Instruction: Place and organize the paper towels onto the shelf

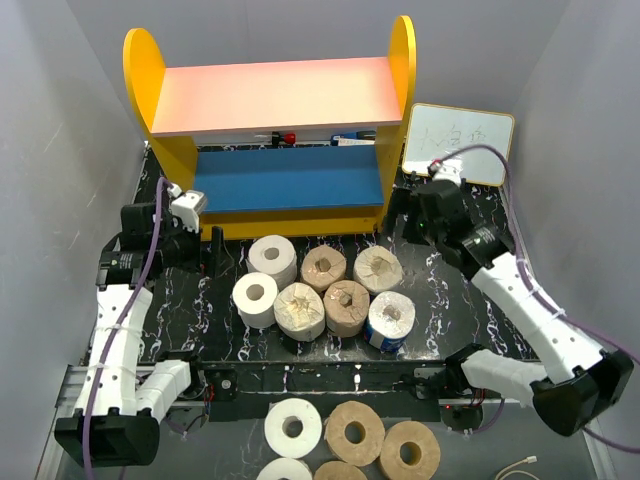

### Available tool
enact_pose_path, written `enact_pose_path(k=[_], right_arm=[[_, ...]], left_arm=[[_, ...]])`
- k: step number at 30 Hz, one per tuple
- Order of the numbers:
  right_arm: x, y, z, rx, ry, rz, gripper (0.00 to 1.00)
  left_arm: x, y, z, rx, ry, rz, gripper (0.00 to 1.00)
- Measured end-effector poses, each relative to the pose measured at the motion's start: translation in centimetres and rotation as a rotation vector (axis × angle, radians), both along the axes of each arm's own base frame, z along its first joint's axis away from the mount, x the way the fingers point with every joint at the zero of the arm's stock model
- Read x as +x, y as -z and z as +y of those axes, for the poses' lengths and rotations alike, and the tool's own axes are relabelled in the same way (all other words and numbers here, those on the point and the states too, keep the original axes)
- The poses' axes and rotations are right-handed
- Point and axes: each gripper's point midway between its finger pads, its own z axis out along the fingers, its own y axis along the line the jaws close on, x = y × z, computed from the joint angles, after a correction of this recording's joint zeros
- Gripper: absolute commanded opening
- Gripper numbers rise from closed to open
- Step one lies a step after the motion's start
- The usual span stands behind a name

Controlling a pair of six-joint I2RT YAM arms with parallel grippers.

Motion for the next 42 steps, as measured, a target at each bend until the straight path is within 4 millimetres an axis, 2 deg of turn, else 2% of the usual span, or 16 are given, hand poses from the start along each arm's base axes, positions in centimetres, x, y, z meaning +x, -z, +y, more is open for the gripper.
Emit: enact_pose_path(k=[3,5,7,9,11,13,19,23,25,30,32,37,42], right_arm=[[-0.3,-5.7,3.6,-0.016,-0.127,-0.038,0.98],[-1.5,-8.4,4.9,-0.036,-0.199,-0.057,0.97],[-2.7,-10.4,4.7,-0.068,-0.247,-0.069,0.95],[-3.7,-11.0,3.9,-0.113,-0.275,-0.057,0.94],[-5.5,-9.9,4.2,-0.162,-0.345,-0.005,0.94],[-7.5,-8.3,5.4,-0.204,-0.449,0.07,0.92],[-10.5,-2.8,7.7,-0.337,-0.617,0.255,0.89],[-13.5,-0.1,11.0,-0.468,-0.779,0.305,0.8],[-14.5,0.7,12.4,-0.526,-0.835,0.301,0.77],[-15.7,1.4,15.5,-0.602,-0.927,0.257,0.77],[-16.0,1.4,15.8,-0.603,-0.948,0.247,0.76],[-16.0,1.8,15.9,-0.616,-0.968,0.239,0.59],[-16.1,2.7,16.0,-0.625,-0.975,0.246,0.59]], left_arm=[[0.7,-0.7,0.8,-0.004,-0.038,-0.011,0.99],[0.9,-0.7,0.9,-0.002,-0.046,-0.01,0.99],[1.0,-0.5,1.0,0.002,-0.05,-0.001,0.99],[1.1,-0.3,1.1,0.006,-0.053,0.008,0.99],[1.2,0.0,1.2,0.01,-0.058,0.018,0.99],[1.3,0.1,1.3,0.014,-0.062,0.028,0.99],[2.3,0.2,2.4,0.056,-0.111,0.05,0.99],[3.5,0.5,2.9,0.068,-0.135,0.082,0.99],[3.6,0.8,3.0,0.069,-0.139,0.095,0.99],[3.6,0.9,3.2,0.075,-0.148,0.101,0.99],[3.6,0.9,3.3,0.077,-0.15,0.101,0.99],[3.3,0.5,3.4,0.08,-0.154,0.084,0.99],[3.2,0.6,3.3,0.079,-0.153,0.086,0.99]])
